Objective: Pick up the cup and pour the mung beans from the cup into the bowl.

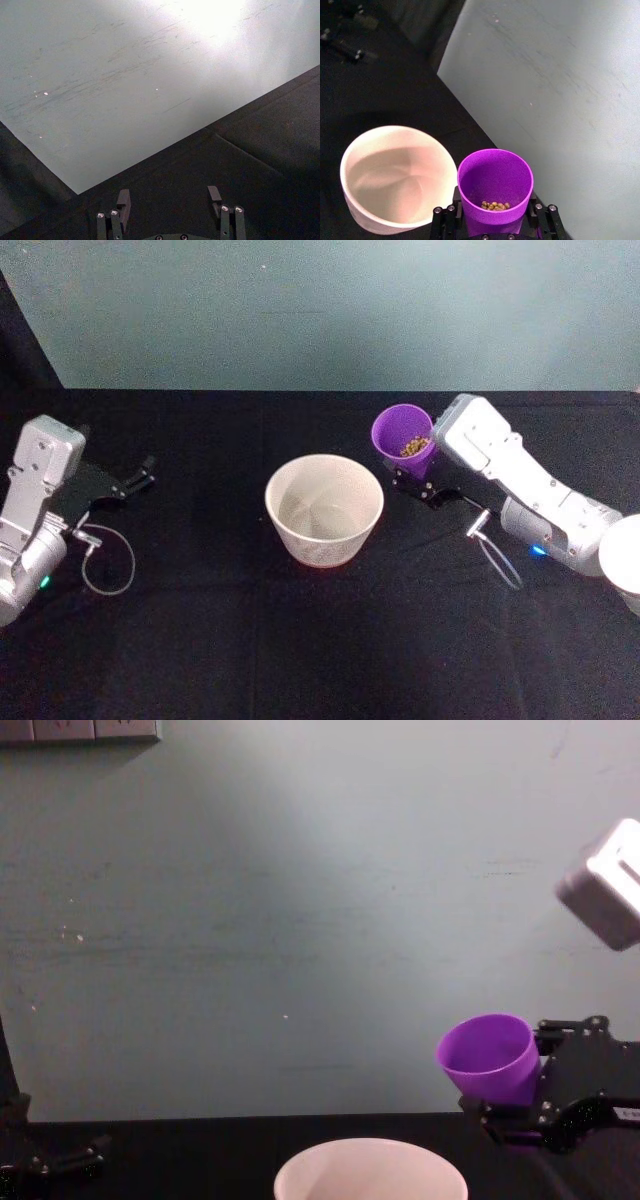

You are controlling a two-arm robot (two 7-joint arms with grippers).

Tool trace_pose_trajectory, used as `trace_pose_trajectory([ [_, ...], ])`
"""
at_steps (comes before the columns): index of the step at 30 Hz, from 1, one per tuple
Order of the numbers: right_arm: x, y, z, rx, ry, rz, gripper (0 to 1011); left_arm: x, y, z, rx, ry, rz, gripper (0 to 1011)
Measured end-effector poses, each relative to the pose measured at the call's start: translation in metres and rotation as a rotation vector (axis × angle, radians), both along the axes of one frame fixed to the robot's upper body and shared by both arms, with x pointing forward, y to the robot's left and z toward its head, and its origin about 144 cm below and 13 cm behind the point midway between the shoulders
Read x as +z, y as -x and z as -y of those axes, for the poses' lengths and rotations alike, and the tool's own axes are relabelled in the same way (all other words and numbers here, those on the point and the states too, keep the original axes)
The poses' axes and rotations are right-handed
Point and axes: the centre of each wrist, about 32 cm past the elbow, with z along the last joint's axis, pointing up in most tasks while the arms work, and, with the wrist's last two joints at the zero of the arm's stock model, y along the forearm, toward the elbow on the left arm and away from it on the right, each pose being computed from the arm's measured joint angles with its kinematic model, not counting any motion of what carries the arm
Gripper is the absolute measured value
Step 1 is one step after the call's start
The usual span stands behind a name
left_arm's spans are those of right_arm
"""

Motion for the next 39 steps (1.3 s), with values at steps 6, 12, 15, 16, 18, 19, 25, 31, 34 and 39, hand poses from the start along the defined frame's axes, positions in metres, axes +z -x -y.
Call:
trace_pose_trajectory([
  [6,0.012,-0.003,-0.006,0.033,0.118,0.031,713,0.0,0.0,0.0,0.0,0.0,0.0,1000],
  [12,0.019,-0.006,-0.015,0.051,0.25,0.067,713,0.0,0.0,0.0,0.0,0.0,0.0,1000],
  [15,0.021,-0.006,-0.023,0.06,0.33,0.093,713,0.0,0.0,0.0,0.0,0.0,0.0,1000],
  [16,0.021,-0.006,-0.024,0.061,0.345,0.099,713,0.0,0.0,0.0,0.0,0.0,0.0,1000],
  [18,0.022,-0.006,-0.027,0.062,0.37,0.109,713,0.0,0.0,0.0,0.0,0.0,0.0,1000],
  [19,0.022,-0.006,-0.03,0.064,0.393,0.12,713,0.0,0.0,0.0,0.0,0.0,0.0,1000],
  [25,0.022,-0.006,-0.042,0.073,0.477,0.161,713,0.0,0.0,0.0,0.0,0.0,0.0,1000],
  [31,0.022,-0.007,-0.051,0.089,0.548,0.196,713,0.0,0.0,0.0,0.0,0.0,0.0,1000],
  [34,0.021,-0.008,-0.056,0.1,0.591,0.215,713,0.0,0.0,0.0,0.0,0.0,0.0,1000],
  [39,0.021,-0.009,-0.064,0.116,0.67,0.251,713,0.0,0.0,0.0,0.0,0.0,0.0,1000],
])
